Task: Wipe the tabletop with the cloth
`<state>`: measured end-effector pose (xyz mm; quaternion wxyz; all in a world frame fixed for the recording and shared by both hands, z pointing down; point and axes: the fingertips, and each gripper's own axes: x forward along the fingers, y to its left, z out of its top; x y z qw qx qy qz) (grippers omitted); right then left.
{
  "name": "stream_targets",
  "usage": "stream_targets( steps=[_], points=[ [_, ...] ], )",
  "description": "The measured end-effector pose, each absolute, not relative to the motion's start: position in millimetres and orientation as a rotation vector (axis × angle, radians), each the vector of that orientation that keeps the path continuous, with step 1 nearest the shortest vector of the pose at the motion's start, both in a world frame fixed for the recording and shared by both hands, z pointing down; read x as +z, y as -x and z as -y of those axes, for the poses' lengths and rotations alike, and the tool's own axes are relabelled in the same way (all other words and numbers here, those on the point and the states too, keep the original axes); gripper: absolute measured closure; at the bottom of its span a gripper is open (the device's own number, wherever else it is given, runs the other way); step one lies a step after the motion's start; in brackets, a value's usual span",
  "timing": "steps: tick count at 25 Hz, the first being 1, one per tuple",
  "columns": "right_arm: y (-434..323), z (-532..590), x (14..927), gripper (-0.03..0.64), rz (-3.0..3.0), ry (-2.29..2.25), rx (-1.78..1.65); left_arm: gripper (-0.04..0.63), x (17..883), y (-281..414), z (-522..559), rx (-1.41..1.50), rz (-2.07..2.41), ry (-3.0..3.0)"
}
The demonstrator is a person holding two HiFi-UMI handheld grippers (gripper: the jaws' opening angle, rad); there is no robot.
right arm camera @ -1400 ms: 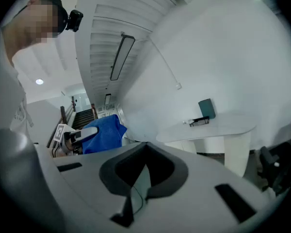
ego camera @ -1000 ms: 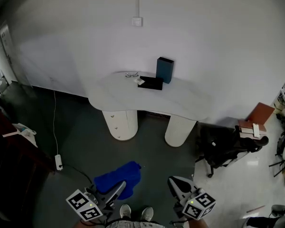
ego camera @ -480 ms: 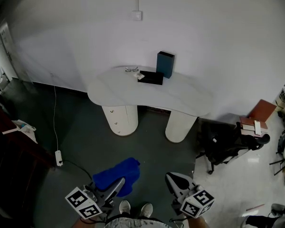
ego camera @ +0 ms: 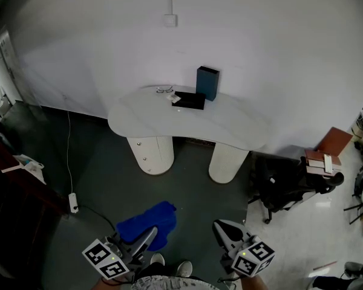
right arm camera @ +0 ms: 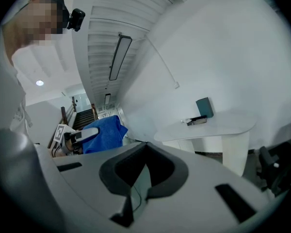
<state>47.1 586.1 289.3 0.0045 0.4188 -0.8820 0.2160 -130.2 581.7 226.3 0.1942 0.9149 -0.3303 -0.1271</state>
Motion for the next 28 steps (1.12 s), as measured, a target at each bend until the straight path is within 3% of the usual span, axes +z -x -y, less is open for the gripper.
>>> stream_targets(
  steps=[28],
  points=[
    [-26.3,-449.4,306.4,0.609,2.711,-1.374,0.725,0.465,250.7,153.0,-431.3,-0.37,0.859,-2.525]
  ],
)
